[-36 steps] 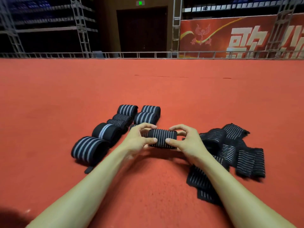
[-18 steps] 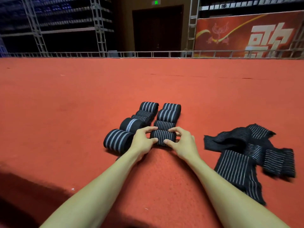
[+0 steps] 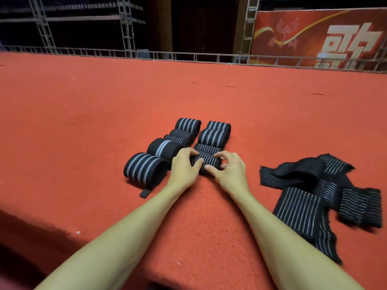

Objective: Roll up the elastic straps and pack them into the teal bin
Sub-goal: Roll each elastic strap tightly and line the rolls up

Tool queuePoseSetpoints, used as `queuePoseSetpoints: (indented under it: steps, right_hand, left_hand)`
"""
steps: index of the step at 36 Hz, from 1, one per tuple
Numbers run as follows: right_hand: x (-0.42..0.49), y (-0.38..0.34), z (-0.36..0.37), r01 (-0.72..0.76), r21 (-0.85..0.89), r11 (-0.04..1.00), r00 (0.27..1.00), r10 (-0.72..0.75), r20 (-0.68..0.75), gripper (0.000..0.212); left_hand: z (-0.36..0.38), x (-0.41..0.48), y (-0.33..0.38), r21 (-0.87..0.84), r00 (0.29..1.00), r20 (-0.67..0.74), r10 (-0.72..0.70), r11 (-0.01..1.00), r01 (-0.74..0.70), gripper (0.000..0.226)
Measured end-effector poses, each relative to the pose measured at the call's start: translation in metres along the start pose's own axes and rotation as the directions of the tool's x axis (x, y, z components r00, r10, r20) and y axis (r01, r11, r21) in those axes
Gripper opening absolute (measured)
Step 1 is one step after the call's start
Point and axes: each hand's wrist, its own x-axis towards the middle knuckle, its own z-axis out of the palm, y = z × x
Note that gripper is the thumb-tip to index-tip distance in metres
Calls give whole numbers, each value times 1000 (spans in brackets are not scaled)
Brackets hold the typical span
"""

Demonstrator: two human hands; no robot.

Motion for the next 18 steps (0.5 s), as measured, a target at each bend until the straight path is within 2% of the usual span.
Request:
queuePoseSetpoints:
  steps: [5,13,18]
  right_hand:
    - [1,1,3,-42,-29,999,998,43,42,42]
    - [4,2,2,-61,-55,997,995,66,74,43]
    - [6,-2,-11,-83,46,996,991,77,110,40]
  left_hand:
    - [-1,2,-1,29,999,42,-10,1000,8,38]
    - [3,3,0,81,998,45,-36,996,32,37]
    - [-5,1,7,119,996,88,13,993,-23,45]
